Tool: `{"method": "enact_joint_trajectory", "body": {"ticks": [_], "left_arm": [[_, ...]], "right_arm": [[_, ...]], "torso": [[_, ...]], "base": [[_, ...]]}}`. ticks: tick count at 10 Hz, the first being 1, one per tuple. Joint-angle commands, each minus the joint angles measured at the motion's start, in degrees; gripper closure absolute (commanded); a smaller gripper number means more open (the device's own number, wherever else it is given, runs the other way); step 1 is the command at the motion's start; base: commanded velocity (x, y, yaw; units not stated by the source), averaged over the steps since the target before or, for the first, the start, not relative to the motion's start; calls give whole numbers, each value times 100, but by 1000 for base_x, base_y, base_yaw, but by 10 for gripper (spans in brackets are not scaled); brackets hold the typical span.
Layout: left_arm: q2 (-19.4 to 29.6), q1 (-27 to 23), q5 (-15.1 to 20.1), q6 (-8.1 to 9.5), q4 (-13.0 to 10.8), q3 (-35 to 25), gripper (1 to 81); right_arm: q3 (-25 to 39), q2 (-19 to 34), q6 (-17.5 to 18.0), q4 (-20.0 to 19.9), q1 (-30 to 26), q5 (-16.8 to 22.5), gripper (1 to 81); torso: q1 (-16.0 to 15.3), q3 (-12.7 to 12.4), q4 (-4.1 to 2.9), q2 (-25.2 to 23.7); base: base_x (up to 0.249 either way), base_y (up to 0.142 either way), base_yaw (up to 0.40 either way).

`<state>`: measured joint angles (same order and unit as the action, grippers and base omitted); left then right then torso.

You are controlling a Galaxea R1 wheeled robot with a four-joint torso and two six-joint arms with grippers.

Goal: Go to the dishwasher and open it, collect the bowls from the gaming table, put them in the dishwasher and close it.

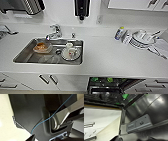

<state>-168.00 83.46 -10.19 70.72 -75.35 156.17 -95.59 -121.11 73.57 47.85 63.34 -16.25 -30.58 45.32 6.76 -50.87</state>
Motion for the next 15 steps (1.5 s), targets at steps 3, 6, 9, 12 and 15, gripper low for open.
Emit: {"method": "enact_joint_trajectory", "body": {"ticks": [3, 6, 9, 12, 15], "left_arm": [[3, 18, 254, -5, -6, 1, 10], [-6, 0, 272, -5, -15, 1, 10], [-24, 0, 307, -5, -32, 1, 10], [-24, 0, 307, -5, -41, 1, 10], [-15, 0, 307, -5, -41, 1, 10]], "right_arm": [[-1180, 190, -1, 93, 1386, 166, 10], [-3149, -847, 61, 102, 2143, -827, 10], [-4230, -1770, 52, 322, 2521, -862, 10], [-5229, -2690, 52, 620, 2811, -880, 10], [-5382, -3263, 87, 586, 2969, -880, 10]], "torso": [[0, 0, 0, 0], [0, 0, 0, 0], [0, 0, 0, 0], [0, 0, 0, 0], [0, 0, 0, -2]], "base": [[0, 0, 0], [0, 0, 0], [0, 0, 0], [0, 0, 0], [0, 0, 0]]}}
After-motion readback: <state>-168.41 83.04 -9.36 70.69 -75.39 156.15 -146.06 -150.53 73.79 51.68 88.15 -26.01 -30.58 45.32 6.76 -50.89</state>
